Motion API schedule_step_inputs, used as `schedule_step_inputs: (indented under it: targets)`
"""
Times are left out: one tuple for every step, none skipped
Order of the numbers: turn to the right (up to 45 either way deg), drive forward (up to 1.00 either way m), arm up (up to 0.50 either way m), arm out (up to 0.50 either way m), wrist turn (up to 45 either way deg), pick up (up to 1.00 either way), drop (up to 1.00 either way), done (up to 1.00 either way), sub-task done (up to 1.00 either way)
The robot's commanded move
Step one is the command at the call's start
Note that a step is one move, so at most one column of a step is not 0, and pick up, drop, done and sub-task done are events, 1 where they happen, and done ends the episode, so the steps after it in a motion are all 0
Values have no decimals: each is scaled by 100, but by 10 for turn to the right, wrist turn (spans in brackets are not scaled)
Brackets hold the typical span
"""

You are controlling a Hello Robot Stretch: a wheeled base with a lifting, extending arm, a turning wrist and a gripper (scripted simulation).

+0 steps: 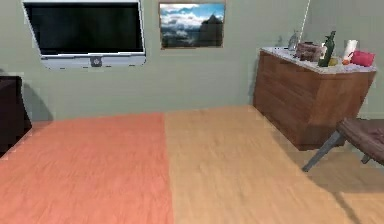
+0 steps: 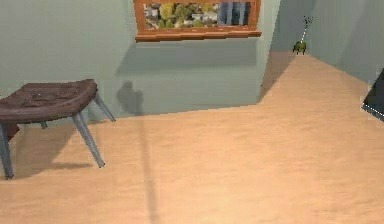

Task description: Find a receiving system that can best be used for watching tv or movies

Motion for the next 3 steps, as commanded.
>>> schedule_step_inputs:
  targets:
    - [0, 100, 0, 0, 0, 0, 0, 0, 0]
    - [0, 100, 0, 0, 0, 0, 0, 0, 0]
    - [90, 0, 0, 0, 0, 0, 0, 0, 0]
